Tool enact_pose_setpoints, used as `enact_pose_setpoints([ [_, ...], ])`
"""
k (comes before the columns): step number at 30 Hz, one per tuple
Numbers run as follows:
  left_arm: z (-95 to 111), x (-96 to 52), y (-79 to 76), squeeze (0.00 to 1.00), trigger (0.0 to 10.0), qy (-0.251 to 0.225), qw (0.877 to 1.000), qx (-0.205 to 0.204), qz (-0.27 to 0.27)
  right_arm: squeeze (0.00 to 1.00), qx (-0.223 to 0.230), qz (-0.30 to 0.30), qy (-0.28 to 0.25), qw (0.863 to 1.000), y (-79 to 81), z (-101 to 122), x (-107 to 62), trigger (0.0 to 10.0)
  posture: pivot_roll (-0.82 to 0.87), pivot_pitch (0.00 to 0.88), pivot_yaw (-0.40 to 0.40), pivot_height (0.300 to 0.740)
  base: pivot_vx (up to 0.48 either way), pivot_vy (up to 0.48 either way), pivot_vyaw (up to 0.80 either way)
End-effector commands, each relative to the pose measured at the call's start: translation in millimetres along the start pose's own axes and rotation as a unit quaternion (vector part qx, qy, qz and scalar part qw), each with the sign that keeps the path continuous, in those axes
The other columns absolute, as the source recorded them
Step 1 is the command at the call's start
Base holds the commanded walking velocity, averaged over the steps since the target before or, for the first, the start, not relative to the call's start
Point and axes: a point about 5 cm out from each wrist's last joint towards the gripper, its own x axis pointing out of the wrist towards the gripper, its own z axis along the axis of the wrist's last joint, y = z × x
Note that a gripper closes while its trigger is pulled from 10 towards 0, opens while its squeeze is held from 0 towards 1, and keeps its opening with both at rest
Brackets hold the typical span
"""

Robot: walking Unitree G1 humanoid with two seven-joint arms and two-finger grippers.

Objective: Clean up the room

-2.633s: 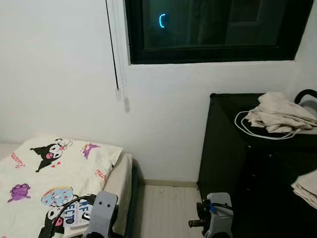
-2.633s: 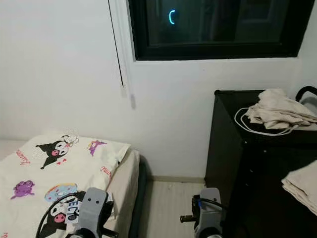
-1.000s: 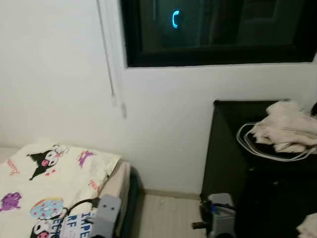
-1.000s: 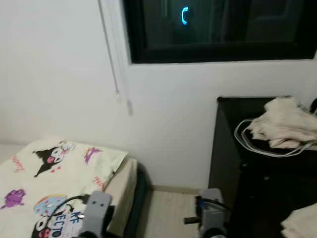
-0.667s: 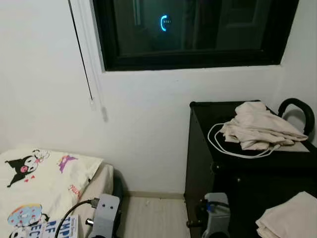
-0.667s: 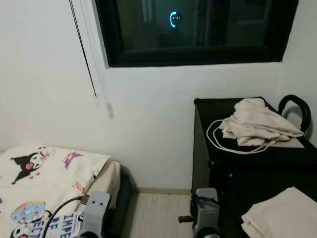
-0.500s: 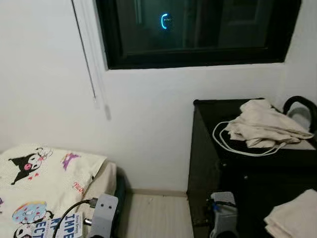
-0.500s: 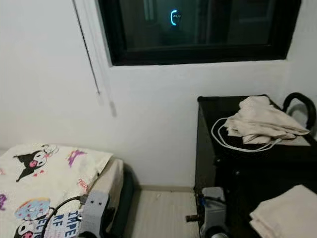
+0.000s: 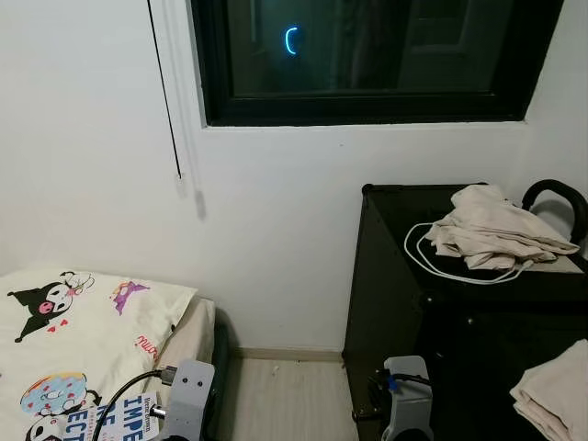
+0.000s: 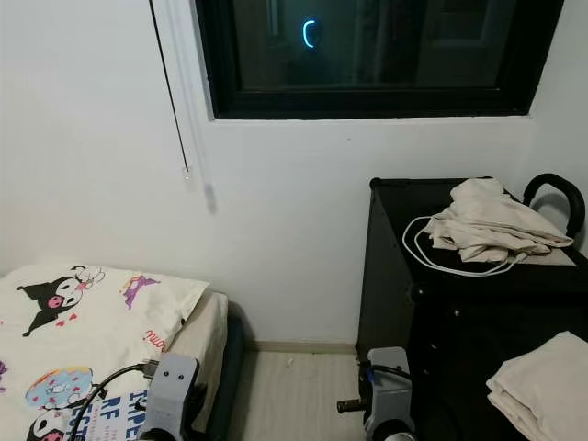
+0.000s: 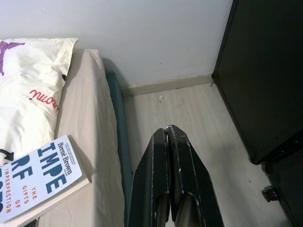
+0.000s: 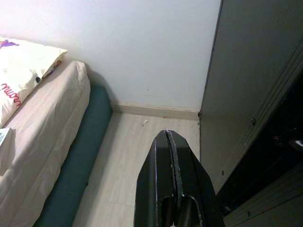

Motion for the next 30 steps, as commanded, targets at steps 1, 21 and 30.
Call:
enact_pose_setpoints([
  [1, -2.6, 0.2, -1.4, 0.00, 10.0, 0.010, 1.000, 0.001, -0.006, 0.00, 0.001, -0.003, 0.008, 1.000, -0.3, -3.4, -0.8, 10.0, -0.10, 0.113, 0.032, 0.740, 0.000, 0.000, 0.00],
  [21, 0.7, -0.2, -6.6, 0.00, 10.0, -0.001, 1.000, 0.003, -0.029, 0.00, 0.002, -0.005, 0.007, 1.000, -0.8, -2.5, -1.0, 10.0, -0.10, 0.114, 0.035, 0.740, 0.199, 0.000, 0.00],
  [30, 1.8, -0.3, -6.7, 0.00, 10.0, -0.004, 0.999, 0.002, -0.032, 0.00, 0.002, -0.004, 0.006, 1.000, -0.3, -1.9, -0.4, 10.0, -0.10, 0.114, 0.035, 0.740, 0.333, 0.000, 0.00],
])
